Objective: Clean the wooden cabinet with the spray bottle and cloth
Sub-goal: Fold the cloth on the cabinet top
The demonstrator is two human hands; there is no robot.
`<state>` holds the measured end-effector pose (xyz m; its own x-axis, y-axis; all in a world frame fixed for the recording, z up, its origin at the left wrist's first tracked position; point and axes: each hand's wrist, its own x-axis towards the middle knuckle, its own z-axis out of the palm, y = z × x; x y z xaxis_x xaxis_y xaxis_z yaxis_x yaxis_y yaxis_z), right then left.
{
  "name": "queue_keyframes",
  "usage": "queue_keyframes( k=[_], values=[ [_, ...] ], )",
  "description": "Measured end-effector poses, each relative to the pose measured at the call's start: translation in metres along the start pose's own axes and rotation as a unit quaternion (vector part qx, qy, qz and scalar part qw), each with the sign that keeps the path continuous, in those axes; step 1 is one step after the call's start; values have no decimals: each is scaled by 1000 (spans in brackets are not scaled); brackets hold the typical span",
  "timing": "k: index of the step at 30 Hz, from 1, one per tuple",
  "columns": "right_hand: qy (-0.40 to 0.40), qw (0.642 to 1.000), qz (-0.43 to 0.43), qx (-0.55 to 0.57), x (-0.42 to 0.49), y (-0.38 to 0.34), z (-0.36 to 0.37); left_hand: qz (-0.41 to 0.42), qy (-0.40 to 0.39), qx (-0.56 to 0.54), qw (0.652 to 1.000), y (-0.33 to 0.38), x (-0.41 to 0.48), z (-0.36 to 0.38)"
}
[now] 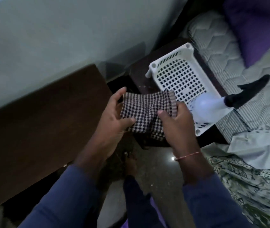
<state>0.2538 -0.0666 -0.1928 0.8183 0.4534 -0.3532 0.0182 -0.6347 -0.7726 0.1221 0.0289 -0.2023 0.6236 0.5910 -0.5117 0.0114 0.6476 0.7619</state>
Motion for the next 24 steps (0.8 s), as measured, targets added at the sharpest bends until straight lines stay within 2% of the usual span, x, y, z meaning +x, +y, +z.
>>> queue_keyframes(
  k=[2,6,8,10,12,14,18,20,24],
  values=[
    [69,995,-43,-50,17,-22,-14,47,-20,28,998,9,14,27],
    [160,968,-132,-142,52,-60,-29,143,4,64,988,17,43,75],
    [199,939,-153,-234,75,-72,-35,151,10,74,986,15,62,90],
    [229,910,-165,-302,103,-68,-37,112,3,122,986,9,83,100],
    [212,901,-159,-345,127,-48,-28,48,4,195,980,-4,98,102],
    [146,914,-126,-358,145,-24,-16,12,6,252,968,-16,104,99],
    [-4,929,-34,-369,158,11,3,34,25,287,957,-26,107,93],
    [-26,927,-24,-373,159,20,9,47,28,297,953,-28,111,90],
    [-15,926,-29,-376,153,22,14,71,22,333,940,-32,108,83]
  ],
)
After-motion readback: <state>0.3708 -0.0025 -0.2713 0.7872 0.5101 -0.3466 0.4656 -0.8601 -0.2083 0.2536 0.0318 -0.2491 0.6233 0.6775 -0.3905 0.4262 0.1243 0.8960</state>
